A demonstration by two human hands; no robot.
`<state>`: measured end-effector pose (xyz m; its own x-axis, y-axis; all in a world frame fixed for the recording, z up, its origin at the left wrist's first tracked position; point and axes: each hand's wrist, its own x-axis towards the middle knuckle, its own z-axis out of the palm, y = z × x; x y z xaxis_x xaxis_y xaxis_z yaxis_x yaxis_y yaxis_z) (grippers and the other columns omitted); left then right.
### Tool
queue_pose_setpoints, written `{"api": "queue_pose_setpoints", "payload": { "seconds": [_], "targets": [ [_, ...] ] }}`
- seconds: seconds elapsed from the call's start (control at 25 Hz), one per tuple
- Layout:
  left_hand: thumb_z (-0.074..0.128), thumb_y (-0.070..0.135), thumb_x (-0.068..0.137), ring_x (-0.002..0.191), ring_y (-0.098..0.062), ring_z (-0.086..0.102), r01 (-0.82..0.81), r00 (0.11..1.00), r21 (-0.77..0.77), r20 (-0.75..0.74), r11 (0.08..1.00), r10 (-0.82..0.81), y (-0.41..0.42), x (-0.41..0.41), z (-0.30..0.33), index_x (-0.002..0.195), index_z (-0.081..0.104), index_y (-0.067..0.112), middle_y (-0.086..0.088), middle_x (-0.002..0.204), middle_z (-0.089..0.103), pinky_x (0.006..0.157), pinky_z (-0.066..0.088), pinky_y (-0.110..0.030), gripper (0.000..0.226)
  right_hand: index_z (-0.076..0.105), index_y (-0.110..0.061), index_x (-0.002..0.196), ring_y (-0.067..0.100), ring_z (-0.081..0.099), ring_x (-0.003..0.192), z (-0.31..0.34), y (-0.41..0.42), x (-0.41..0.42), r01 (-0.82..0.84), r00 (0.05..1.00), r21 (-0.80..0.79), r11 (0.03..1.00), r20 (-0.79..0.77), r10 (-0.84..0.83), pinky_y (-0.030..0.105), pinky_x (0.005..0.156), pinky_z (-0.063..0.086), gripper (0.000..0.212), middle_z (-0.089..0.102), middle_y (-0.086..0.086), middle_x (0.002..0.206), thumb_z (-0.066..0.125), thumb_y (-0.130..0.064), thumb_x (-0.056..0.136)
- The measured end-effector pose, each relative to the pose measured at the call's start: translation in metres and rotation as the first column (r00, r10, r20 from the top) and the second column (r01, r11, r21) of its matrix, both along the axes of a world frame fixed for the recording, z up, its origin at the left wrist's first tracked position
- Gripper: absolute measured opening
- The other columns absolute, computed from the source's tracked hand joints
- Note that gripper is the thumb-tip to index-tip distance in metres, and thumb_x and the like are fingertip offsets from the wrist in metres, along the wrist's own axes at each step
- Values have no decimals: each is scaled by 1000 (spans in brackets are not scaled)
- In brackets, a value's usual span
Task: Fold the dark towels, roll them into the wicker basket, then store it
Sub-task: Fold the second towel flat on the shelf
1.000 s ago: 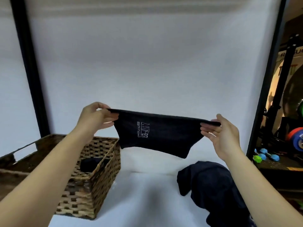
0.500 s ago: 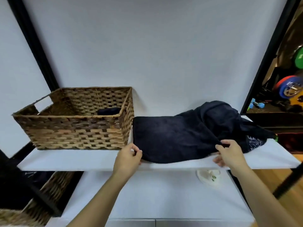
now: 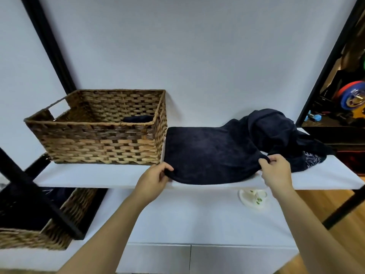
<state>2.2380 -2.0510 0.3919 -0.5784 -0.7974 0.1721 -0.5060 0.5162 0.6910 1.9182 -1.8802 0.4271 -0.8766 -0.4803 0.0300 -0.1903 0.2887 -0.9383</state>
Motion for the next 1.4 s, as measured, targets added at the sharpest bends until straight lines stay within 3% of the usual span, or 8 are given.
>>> {"api": "queue_pose_setpoints", "payload": {
  "seconds": [0.24,0.4,0.48,0.6,0.8,1.08,1.24,1.4],
  "targets": [
    [69,4,91,81,-16,64,-67,974,114,-210,991,90,-17,-1,-11,94,74,43,11,93,62,79,57,-43,40,57,-18,93,15,50,69,6,-58,67,-179,932,-6,984,-320,167,28,62,41,5,51,-2,77,60,-17,96],
    [72,7,86,71,-16,59,-41,980,123,-187,992,64,-20,1,-20,92,71,48,16,77,62,72,53,-42,42,66,-16,98,20,55,94,-11,-103,133,-503,671,152,850,-551,496,34,77,48,6,55,-3,97,65,-17,92],
    [69,10,85,72,-17,59,-30,978,144,-202,989,59,-21,2,-21,88,68,48,13,76,65,71,53,-42,38,67,-14,102,22,54,98,-23,-113,161,-557,557,250,792,-595,580,39,77,50,11,57,0,101,64,-19,93],
    [68,12,86,69,-13,56,-48,978,134,-196,990,74,-18,1,-19,80,62,45,16,73,63,67,50,-40,34,67,-15,110,18,54,100,-31,-117,177,-557,574,269,786,-558,599,38,78,51,17,57,-2,105,63,-24,96],
    [69,14,87,68,-14,55,-48,946,196,-305,979,107,-23,7,-25,84,62,33,9,75,64,70,52,-52,20,69,-18,111,16,53,96,-35,-119,182,-557,539,286,780,-590,601,34,71,50,18,55,-4,100,63,-26,97],
    [65,3,90,81,-16,64,14,947,173,-318,985,43,-27,8,-30,107,71,43,13,85,67,80,58,-47,44,71,-21,120,19,53,94,-35,-117,184,-560,503,366,743,-563,656,37,77,51,24,56,-1,99,59,-27,100],
    [64,5,92,85,-22,68,8,944,185,-326,983,54,-29,8,-32,104,76,40,8,88,73,82,58,-55,39,63,-17,104,20,55,91,-26,-116,185,-492,499,406,770,-593,632,37,78,45,15,60,-2,98,58,-30,99],
    [66,6,93,79,-20,67,-3,921,188,-382,982,76,-27,7,-29,98,76,36,4,83,72,77,58,-46,32,57,-20,96,23,53,82,-30,-112,181,-309,438,480,821,-695,570,36,70,37,10,59,-3,91,65,-23,93]
  ]
}}
